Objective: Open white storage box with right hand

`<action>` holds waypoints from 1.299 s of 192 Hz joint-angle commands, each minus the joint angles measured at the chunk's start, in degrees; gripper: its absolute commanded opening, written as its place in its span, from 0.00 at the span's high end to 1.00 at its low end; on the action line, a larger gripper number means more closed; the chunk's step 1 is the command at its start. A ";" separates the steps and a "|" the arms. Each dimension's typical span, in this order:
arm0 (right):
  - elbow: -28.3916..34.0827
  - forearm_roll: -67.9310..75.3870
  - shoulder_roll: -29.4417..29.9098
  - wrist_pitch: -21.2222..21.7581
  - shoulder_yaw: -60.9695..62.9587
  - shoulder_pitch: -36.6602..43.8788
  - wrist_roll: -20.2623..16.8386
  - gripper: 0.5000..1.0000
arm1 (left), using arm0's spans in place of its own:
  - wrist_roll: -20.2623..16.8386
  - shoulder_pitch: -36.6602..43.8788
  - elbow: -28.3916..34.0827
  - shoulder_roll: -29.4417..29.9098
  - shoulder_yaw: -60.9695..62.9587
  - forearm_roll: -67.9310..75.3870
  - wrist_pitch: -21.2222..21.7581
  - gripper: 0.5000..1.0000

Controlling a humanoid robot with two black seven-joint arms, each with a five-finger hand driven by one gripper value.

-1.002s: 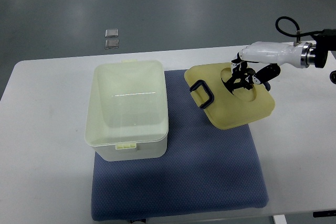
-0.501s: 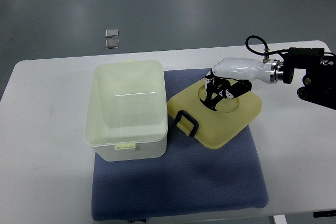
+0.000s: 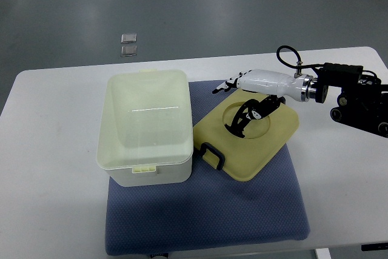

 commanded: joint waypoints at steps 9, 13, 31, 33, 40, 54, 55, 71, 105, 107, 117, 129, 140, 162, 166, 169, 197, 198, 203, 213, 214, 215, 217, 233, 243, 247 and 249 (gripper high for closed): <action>-0.23 6.05 -0.67 0.07 3.63 -0.15 -0.73 0.17 | -0.02 0.00 -0.01 0.00 0.09 0.01 0.00 0.00; -0.32 7.97 -0.76 0.07 4.33 -0.15 -1.08 0.17 | -0.02 0.00 -0.01 0.00 0.09 0.01 0.00 0.00; -1.73 19.13 -0.76 0.07 8.37 -0.23 -2.22 0.17 | -0.02 0.00 -0.01 0.00 0.09 0.01 0.00 0.00; -1.99 20.54 -0.76 0.07 8.90 -0.23 -2.40 0.17 | 0.07 0.00 -0.09 0.00 0.09 0.10 0.00 0.00; -2.60 24.58 -0.76 0.16 10.31 -0.32 -2.84 0.17 | 0.07 0.00 -0.09 0.00 0.09 0.01 0.00 0.00; -3.92 33.55 -0.41 0.16 13.47 -0.94 -4.86 0.17 | 0.07 0.00 -0.09 0.00 0.18 0.01 -0.09 0.00; -3.92 33.56 -0.41 0.16 13.48 -0.94 -4.86 0.17 | 0.07 0.00 -0.09 0.00 0.18 0.01 -0.09 0.00; -4.98 43.30 0.12 0.16 17.69 -1.20 -8.11 0.16 | 0.07 0.00 -0.09 0.00 0.27 0.10 -0.09 0.00; -5.24 72.67 1.88 0.16 31.06 -3.75 -18.75 0.16 | 0.07 0.00 -0.09 0.00 0.18 0.10 -0.09 0.00; -5.24 74.34 2.05 0.16 31.85 -3.93 -19.36 0.16 | 0.07 0.00 -0.09 0.00 0.18 0.10 -0.09 0.00; -5.42 81.81 2.85 0.16 35.10 -4.81 -22.18 0.15 | 0.07 0.00 -0.09 0.00 0.18 0.10 -0.09 0.00; -5.33 87.25 3.11 0.24 36.85 -5.68 -23.41 0.15 | 0.07 0.00 -0.18 0.00 0.09 0.10 -0.09 0.00; -5.33 88.31 3.81 0.77 37.21 -6.39 -23.41 0.15 | 0.07 0.00 -0.18 0.00 0.09 0.10 -0.09 0.00; -5.33 88.31 6.27 6.04 37.21 -9.28 -23.41 0.15 | 0.07 0.00 -0.09 0.00 0.00 0.10 -0.09 0.00; -5.33 88.14 6.71 7.27 37.30 -10.08 -23.41 0.14 | 0.07 0.00 -0.09 0.00 0.00 0.10 -0.09 0.00; -5.42 88.14 6.98 7.98 37.38 -10.43 -23.41 0.15 | 0.07 0.00 -0.09 0.00 0.00 0.01 -0.09 0.00; -7.35 87.09 7.77 14.13 37.38 -13.42 -23.32 0.15 | 0.07 0.00 -0.09 0.00 0.00 0.10 -0.09 0.00; -7.35 87.08 7.77 14.13 37.38 -13.42 -23.32 0.15 | 0.07 0.00 -0.09 0.00 0.00 0.10 -0.09 0.00; -8.40 86.91 7.85 14.66 37.38 -13.86 -23.32 0.15 | 0.07 0.00 -0.09 0.00 0.00 0.10 -0.09 0.00; -9.99 86.91 7.85 15.62 37.47 -14.56 -23.23 0.14 | 0.07 0.00 -0.09 0.00 0.00 0.10 -0.09 0.00; -9.99 86.91 7.85 15.63 37.47 -14.56 -23.23 0.14 | 0.07 0.00 -0.09 0.00 0.00 0.10 -0.09 0.00; -10.25 86.91 7.85 15.89 37.47 -14.74 -23.23 0.15 | 0.07 0.00 -0.09 0.00 0.00 0.10 -0.09 0.00; -10.60 86.91 7.85 16.15 37.47 -14.82 -23.14 0.14 | 0.07 0.00 -0.09 0.00 0.00 0.01 -0.09 0.00; -12.27 87.00 7.85 18.44 37.91 -16.06 -22.97 0.15 | 0.07 0.00 -0.18 0.00 0.09 0.10 -0.09 0.00; -13.50 87.00 7.85 20.20 38.70 -16.93 -22.62 0.15 | 0.07 0.00 -0.18 0.00 0.09 0.10 -0.09 0.00; -13.94 87.00 7.94 20.72 38.88 -17.29 -22.44 0.15 | 0.07 0.00 -0.18 0.00 0.09 0.10 -0.09 0.00; -14.21 87.00 7.94 20.99 39.05 -17.37 -22.44 0.15 | 0.07 0.00 -0.18 0.00 0.09 0.10 -0.09 0.00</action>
